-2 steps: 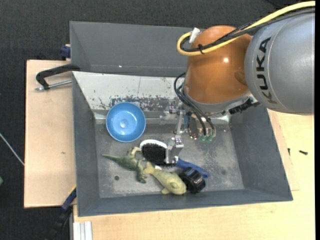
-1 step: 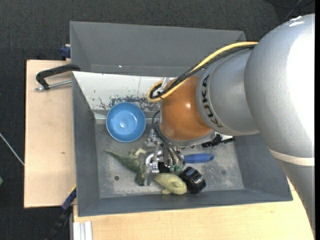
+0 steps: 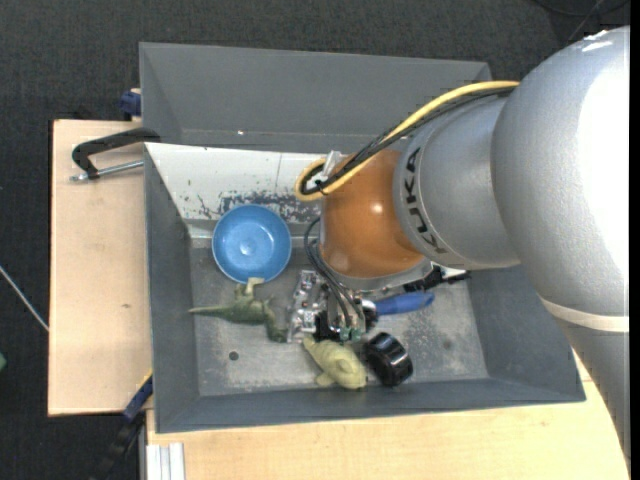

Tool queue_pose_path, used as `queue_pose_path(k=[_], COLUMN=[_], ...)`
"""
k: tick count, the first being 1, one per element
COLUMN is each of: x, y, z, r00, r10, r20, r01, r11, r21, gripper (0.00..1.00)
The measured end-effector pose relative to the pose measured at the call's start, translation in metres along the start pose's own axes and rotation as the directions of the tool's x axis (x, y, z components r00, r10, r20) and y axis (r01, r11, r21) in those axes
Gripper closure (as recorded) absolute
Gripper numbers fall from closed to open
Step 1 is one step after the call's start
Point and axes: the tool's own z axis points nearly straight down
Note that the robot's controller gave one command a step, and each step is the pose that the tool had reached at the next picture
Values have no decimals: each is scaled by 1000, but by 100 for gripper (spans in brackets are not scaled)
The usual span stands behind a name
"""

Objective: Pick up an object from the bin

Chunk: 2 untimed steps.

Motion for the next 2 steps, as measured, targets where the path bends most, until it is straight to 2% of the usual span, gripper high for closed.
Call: queue_pose_path(k=[1, 2], x=[11, 4], y=[2, 6], z=[-31, -144], r00=[840, 839], r10=[543, 543], r20=[3, 5], r01=[-543, -543], r11=[840, 839], r21=[-1, -5], gripper=[100, 100])
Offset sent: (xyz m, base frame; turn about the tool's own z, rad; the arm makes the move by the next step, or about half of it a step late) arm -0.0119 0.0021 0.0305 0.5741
